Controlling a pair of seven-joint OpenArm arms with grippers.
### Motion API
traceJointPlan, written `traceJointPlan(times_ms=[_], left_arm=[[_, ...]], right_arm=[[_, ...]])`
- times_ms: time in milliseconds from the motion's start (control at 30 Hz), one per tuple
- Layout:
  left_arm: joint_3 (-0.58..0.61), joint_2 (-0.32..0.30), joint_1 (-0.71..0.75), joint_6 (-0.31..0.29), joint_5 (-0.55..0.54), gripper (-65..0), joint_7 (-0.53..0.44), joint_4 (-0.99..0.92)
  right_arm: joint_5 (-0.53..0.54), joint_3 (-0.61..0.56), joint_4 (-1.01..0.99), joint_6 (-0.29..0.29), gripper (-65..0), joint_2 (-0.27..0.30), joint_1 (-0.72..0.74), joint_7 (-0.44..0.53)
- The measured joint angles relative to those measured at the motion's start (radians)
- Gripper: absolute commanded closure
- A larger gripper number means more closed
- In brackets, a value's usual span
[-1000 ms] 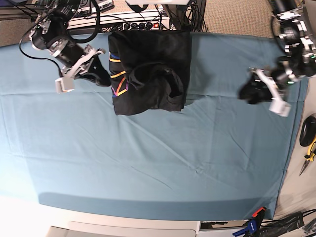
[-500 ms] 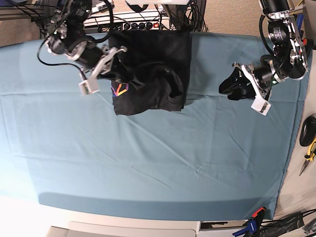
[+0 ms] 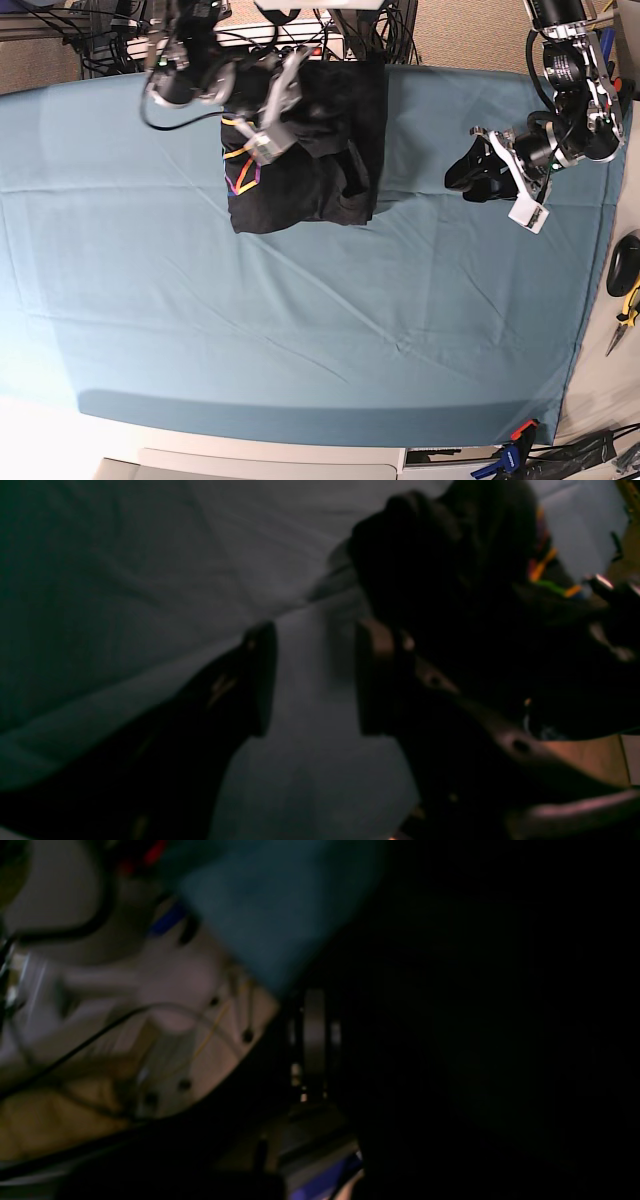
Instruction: Fold the T-shirt properly
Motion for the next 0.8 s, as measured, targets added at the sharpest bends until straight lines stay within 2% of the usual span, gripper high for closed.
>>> traceJointPlan(times_ms=[167, 333, 433, 500, 633, 667, 767, 800], left_arm=[[0.0, -0.001, 0.0, 0.0, 0.0, -25.8, 0.0, 0.0], [0.0, -0.005, 0.0, 0.0, 0.003, -25.8, 0.0, 0.0], [0.0, -0.005, 0.0, 0.0, 0.003, -25.8, 0.0, 0.0], [0.0, -0.005, 0.0, 0.0, 0.006, -25.8, 0.0, 0.0], [0.0, -0.005, 0.0, 0.0, 0.008, -25.8, 0.0, 0.0], [0.0, -0.005, 0.0, 0.0, 0.008, -25.8, 0.0, 0.0], [0.0, -0.006, 0.0, 0.0, 0.007, -25.8, 0.0, 0.0], [0.0, -0.006, 0.0, 0.0, 0.007, -25.8, 0.0, 0.0]], right_arm=[[0.057, -0.105, 0.0, 0.01, 0.0, 0.002, 0.0, -0.041], [0.066, -0.125, 0.0, 0.01, 0.0, 0.002, 0.0, -0.041], [0.056, -0.069, 0.024, 0.013, 0.0, 0.001, -0.002, -0.003], [0.03, 0.007, 0.09, 0.013, 0.0, 0.001, -0.003, 0.075], [-0.153, 0.172, 0.232, 0.012, 0.0, 0.001, 0.002, 0.221], [-0.199, 0.208, 0.249, -0.008, 0.0, 0.001, 0.0, 0.255], [-0.312, 0.274, 0.242, -0.14, 0.0, -0.001, 0.0, 0.291], [-0.325, 0.279, 0.23, -0.148, 0.0, 0.0, 0.0, 0.293]])
